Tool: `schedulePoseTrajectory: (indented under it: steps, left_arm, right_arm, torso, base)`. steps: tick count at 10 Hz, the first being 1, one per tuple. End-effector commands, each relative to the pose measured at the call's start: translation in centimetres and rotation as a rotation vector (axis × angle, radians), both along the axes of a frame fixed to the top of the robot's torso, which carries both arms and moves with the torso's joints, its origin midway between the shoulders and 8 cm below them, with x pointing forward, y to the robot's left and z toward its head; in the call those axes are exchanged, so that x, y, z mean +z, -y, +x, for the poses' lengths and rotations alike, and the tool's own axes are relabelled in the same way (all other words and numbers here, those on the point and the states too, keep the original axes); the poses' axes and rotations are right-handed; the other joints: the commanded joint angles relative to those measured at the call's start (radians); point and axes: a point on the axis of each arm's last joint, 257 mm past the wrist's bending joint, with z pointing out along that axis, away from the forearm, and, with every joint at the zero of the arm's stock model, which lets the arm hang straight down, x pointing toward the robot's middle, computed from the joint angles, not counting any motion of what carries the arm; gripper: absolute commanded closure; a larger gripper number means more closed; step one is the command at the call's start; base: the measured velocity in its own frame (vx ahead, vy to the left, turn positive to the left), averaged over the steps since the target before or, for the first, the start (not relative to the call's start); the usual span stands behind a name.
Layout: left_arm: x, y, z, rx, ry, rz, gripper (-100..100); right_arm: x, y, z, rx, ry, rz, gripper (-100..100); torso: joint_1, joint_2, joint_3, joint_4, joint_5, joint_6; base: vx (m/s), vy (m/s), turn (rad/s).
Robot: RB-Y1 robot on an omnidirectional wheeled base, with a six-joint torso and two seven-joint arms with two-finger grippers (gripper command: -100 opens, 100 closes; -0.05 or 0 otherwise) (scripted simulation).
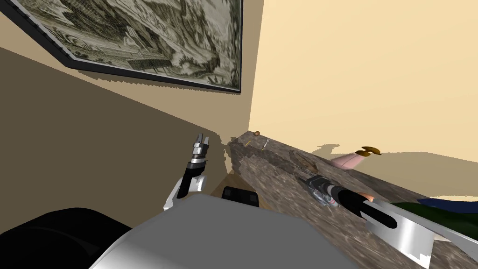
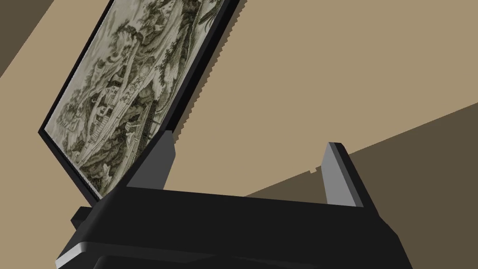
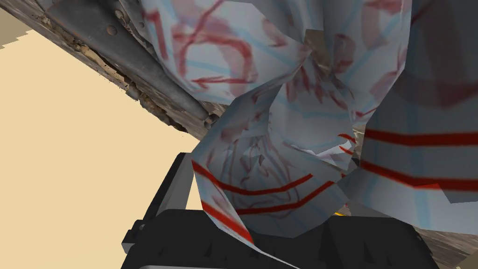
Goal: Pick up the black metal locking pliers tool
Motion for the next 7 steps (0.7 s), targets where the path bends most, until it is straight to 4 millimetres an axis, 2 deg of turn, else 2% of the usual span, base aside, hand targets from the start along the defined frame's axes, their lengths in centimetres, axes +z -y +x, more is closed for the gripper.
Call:
schedulePoseTrajectory:
  steps: [1,3,4,6,7]
  left_arm:
    - [0.0,0.0,0.0,0.0,0.0,0.0,0]
    - [0.0,0.0,0.0,0.0,0.0,0.0,0]
    - [0.0,0.0,0.0,0.0,0.0,0.0,0]
    - [0.0,0.0,0.0,0.0,0.0,0.0,0]
    - [0.0,0.0,0.0,0.0,0.0,0.0,0]
  right_arm:
    - [-0.2,1.1,-0.1,0.006,-0.02,-0.046,-100]
    - [-0.7,5.3,-2.0,0.01,-0.099,-0.19,-100]
    - [-0.7,5.3,-2.0,0.018,-0.101,-0.198,-100]
    - [-0.8,9.1,-4.0,0.025,-0.18,-0.327,-100]
    - [-0.8,9.1,-4.0,0.03,-0.181,-0.331,-100]
  torso:
    - [0.0,0.0,0.0,0.0,0.0,0.0]
    - [-0.001,-0.001,-0.001,0.0,0.0,0.0]
    - [-0.001,-0.002,-0.001,-0.001,0.0,0.0]
    - [-0.001,-0.001,-0.001,0.0,0.0,0.0]
    - [0.0,-0.001,-0.001,0.0,0.0,0.0]
  base:
    - [0.03,0.039,0.069]
    - [0.046,0.053,0.152]
    - [0.047,0.04,0.063]
    - [0.042,0.05,0.117]
    - [0.037,0.036,0.07]
